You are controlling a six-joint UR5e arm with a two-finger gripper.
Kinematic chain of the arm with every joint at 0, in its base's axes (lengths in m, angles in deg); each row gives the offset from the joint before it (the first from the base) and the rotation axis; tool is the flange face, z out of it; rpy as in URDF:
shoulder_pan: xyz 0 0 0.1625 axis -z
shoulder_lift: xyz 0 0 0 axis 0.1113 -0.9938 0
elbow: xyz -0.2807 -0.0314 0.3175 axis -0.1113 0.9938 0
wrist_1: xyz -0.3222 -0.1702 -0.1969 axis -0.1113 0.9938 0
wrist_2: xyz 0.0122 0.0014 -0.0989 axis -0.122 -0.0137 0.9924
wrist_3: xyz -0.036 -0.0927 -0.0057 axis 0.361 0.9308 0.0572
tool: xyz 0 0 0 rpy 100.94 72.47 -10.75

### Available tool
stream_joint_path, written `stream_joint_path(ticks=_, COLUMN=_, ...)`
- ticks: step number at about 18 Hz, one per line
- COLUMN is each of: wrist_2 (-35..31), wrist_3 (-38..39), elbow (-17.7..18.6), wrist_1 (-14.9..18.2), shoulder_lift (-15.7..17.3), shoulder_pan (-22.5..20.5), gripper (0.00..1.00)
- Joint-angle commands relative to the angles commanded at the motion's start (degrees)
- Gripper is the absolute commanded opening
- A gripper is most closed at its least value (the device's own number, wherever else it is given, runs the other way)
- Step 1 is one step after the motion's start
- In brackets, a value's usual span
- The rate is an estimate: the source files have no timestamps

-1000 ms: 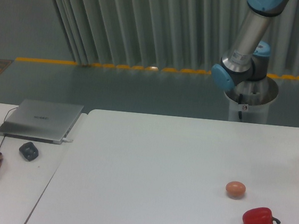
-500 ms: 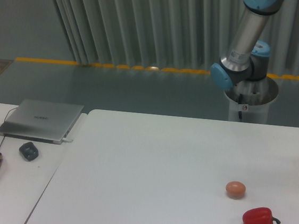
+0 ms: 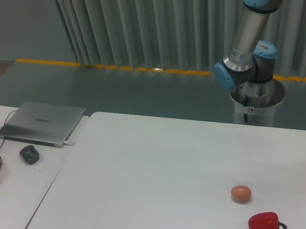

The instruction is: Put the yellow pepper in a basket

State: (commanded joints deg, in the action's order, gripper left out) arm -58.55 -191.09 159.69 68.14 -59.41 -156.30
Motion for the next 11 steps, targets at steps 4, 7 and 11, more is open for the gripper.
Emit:
stream_joint_path(ticks=4, wrist_2=3.4, wrist_3=10.0, elbow=-0.4, wrist_1=-0.3, shoulder_lift=0.2, shoulder_pan=4.5, gripper=0.31)
stream_joint_path(ticks=7, wrist_2=6.6, wrist_3=18.1, elbow=-0.6, wrist_1=-0.7, shoulder_lift=0.0, shoulder_pan=7.4, gripper=0.31)
stream_joint_path(ticks=11, wrist_2=6.7, wrist_3=26.4, elbow=0.0, wrist_1=-4.2, shoulder_lift=-0.5, shoulder_pan=11.3, gripper=0.32)
